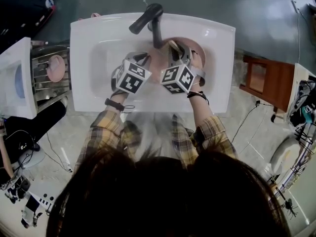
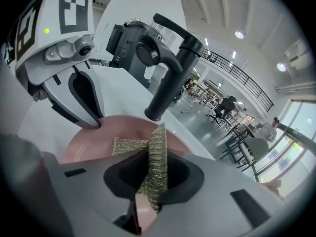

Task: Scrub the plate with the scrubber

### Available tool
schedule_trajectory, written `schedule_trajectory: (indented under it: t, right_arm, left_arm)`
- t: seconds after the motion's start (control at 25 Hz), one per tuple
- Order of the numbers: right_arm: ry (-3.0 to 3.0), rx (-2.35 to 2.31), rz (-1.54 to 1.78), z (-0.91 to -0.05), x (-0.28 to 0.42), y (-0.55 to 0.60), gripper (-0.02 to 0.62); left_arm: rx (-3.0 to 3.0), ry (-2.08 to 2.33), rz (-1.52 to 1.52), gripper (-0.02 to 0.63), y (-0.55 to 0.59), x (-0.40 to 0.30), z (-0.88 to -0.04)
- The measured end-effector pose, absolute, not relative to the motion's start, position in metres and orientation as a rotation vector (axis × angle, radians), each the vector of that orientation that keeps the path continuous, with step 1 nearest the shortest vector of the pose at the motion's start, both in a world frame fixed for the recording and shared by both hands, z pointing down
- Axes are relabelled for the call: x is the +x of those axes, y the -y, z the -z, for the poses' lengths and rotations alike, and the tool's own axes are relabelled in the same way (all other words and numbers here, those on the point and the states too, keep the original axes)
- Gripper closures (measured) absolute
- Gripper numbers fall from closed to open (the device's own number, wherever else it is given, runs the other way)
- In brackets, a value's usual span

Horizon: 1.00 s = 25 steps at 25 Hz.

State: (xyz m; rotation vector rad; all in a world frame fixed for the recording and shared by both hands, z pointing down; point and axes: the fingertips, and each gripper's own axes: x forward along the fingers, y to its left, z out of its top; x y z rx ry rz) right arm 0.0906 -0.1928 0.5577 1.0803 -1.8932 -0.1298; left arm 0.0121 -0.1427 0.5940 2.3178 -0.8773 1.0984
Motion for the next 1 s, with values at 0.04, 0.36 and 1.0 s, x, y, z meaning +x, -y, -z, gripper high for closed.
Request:
schedule_trajectory:
  t: [0.04, 0.36, 1.0]
  right_arm:
    - [1.904, 1.056, 0.13, -0.561, 0.084, 0.188, 0.52]
    - [1.925, 0.928, 0.077, -0.589, 0.07, 0.15, 0.52]
    - [1.787, 0.94, -0.053, -0.608, 0.131, 0.128, 0.518]
  left_arm:
    - [2.318, 0.878, -1.096, 0.575, 0.143, 0.012, -0.594]
    - [2.322, 0.874, -1.092, 0.575, 0.142, 0.013, -0.594]
    - [2.311, 0.862, -1.066, 0.575, 0.14, 0.01, -0.6]
